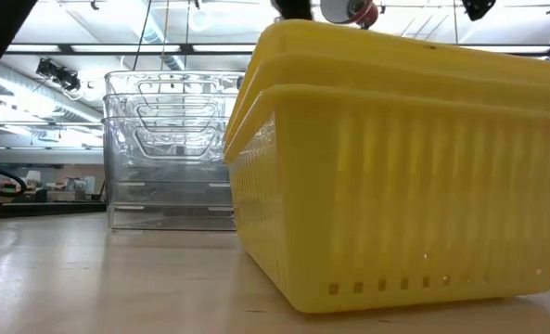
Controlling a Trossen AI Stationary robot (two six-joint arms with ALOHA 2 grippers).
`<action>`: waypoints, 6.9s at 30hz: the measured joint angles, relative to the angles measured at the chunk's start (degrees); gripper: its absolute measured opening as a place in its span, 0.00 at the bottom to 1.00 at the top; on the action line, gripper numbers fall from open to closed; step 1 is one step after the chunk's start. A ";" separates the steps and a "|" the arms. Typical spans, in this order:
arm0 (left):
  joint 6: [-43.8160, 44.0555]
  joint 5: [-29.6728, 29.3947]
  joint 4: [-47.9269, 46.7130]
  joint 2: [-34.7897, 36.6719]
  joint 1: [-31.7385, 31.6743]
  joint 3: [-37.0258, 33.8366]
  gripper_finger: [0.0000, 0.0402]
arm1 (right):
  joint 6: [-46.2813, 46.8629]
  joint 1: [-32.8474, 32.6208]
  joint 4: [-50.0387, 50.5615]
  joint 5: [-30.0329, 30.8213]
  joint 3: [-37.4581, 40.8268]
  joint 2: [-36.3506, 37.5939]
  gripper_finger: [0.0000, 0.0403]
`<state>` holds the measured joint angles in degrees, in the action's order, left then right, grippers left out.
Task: Stack baskets by color
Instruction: Stack the bottom black bin on the top black bin
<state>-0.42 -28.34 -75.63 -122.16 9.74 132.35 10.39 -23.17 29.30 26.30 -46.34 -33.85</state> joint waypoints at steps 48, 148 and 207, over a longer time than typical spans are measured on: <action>-11.88 28.51 25.12 37.80 -41.23 -62.90 0.02 | 2.52 -7.42 -8.64 6.25 5.24 -2.64 0.55; -26.28 6.79 17.02 19.18 -55.87 -38.64 0.29 | -1.11 -7.36 -11.71 9.25 5.24 -3.65 0.54; -26.06 17.57 1.71 13.08 -57.98 -28.21 0.41 | -1.55 -7.36 -11.73 9.21 5.24 -3.63 0.54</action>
<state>-26.48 -10.77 -73.92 -109.08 -48.24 104.14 8.84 -30.52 17.56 35.51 -41.10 -37.47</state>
